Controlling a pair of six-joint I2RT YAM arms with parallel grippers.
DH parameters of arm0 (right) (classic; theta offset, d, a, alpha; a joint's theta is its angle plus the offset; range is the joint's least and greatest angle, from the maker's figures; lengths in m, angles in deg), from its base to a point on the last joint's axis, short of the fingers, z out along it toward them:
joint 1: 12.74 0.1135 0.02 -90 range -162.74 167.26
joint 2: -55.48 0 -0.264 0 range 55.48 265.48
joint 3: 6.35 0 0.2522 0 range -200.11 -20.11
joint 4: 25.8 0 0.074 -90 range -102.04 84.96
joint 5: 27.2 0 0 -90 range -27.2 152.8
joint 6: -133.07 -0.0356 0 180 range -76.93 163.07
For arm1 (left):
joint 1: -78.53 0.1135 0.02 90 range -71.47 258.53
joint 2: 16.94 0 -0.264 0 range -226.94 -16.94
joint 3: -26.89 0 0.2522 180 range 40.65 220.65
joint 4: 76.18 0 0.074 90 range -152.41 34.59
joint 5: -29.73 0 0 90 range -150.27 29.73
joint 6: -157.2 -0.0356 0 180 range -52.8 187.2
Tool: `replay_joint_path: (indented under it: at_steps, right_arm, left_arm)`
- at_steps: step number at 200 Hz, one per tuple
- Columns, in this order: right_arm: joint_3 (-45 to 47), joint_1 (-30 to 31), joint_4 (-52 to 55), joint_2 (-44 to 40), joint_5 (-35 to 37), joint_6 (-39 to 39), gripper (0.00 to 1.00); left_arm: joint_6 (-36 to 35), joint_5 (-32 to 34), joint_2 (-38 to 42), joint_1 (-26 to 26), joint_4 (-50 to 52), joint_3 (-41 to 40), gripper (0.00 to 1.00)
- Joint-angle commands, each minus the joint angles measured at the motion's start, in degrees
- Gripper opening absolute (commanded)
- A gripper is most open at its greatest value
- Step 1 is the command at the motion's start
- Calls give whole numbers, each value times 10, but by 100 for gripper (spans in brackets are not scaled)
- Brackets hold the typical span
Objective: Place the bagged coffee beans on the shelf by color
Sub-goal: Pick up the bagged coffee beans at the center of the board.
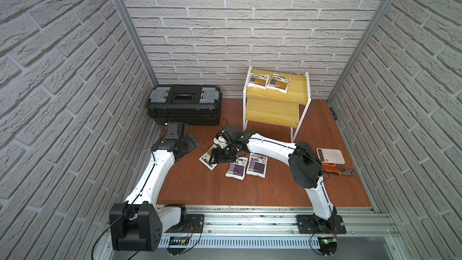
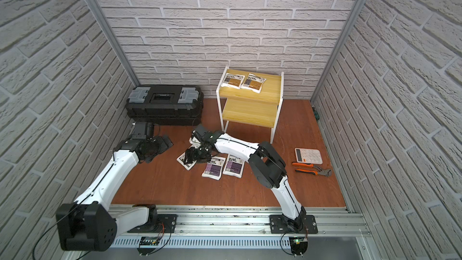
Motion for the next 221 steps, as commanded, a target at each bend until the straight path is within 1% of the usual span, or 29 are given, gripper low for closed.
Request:
replay_joint_path:
  at_steps: [1, 33, 71, 108, 134, 174, 221]
  right_arm:
    - [-23, -27, 16, -9, 31, 25, 76]
    - [-73, -42, 30, 31, 68, 26, 76]
    - [-102, -44, 4, 70, 90, -9, 76]
    - [-97, -41, -21, 86, 113, -35, 76]
    - [-98, -39, -27, 97, 120, -45, 76]
    - [-93, -34, -33, 112, 109, -57, 76]
    - [-69, -19, -42, 103, 79, -61, 76]
  left_arm:
    - [39, 2, 12, -7, 11, -35, 98]
    - [56, 15, 3, -37, 19, -59, 98]
    - [86, 21, -27, -66, -5, -90, 98]
    - [91, 35, -64, -73, -19, -99, 98]
    - [87, 48, -83, -73, -23, -91, 98]
    - [74, 55, -131, -73, -36, -75, 99]
    - [54, 54, -178, -67, -58, -56, 98]
